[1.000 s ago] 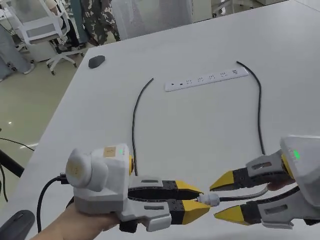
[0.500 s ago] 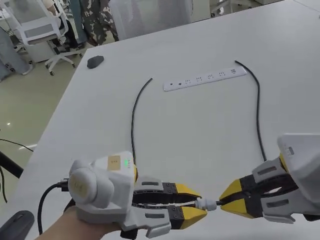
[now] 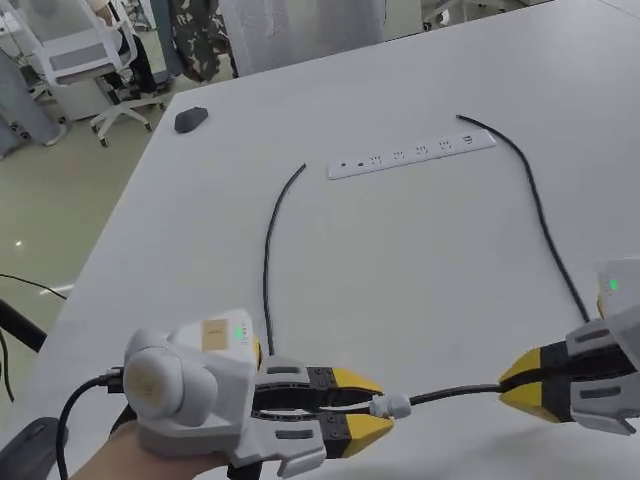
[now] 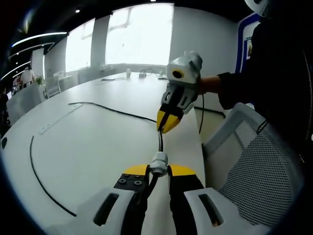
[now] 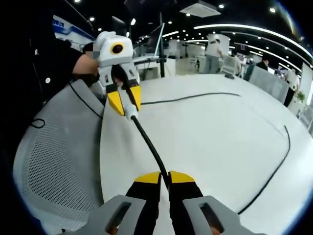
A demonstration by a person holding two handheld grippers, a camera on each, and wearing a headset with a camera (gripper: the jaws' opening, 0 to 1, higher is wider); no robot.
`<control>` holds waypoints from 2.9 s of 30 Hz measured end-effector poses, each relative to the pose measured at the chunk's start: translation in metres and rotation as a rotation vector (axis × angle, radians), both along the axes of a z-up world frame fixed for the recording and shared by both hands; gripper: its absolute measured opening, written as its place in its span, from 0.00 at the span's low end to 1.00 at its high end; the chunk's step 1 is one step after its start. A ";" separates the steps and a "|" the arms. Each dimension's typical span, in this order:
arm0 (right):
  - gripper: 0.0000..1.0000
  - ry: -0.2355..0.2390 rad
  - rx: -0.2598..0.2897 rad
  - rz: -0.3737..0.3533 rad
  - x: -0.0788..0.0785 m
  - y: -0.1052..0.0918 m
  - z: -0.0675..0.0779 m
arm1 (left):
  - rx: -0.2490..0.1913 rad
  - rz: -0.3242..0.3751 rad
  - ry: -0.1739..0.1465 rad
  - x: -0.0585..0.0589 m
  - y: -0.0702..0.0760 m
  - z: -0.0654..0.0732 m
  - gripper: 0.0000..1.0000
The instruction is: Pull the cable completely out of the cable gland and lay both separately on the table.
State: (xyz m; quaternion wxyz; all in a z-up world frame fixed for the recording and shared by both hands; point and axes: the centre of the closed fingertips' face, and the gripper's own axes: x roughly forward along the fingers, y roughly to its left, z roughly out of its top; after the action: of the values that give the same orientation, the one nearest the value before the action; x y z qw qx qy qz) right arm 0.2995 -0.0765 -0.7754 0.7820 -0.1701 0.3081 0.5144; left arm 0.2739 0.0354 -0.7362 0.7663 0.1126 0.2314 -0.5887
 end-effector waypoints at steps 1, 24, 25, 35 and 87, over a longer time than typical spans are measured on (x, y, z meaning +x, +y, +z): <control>0.00 -0.003 -0.009 -0.022 0.003 -0.006 -0.002 | -0.001 0.005 0.002 0.001 0.002 0.000 0.15; 0.09 0.018 -0.188 -0.269 0.027 -0.095 -0.033 | 0.029 0.044 -0.013 0.010 0.015 -0.005 0.15; 0.14 0.016 -0.182 -0.261 0.027 -0.093 -0.031 | 0.028 0.045 -0.016 0.011 0.015 -0.004 0.15; 0.19 0.031 0.135 -0.008 -0.003 0.026 0.038 | 0.037 0.025 -0.023 0.008 0.010 -0.005 0.15; 0.01 0.098 -0.111 -0.476 0.023 -0.114 -0.034 | 0.059 0.042 -0.055 0.009 0.019 0.002 0.15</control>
State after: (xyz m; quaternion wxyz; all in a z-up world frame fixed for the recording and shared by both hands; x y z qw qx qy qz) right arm 0.3228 -0.1907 -0.8096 0.8548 -0.1099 0.4049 0.3056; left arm 0.2828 0.0541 -0.7343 0.7810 0.1466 0.2298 -0.5619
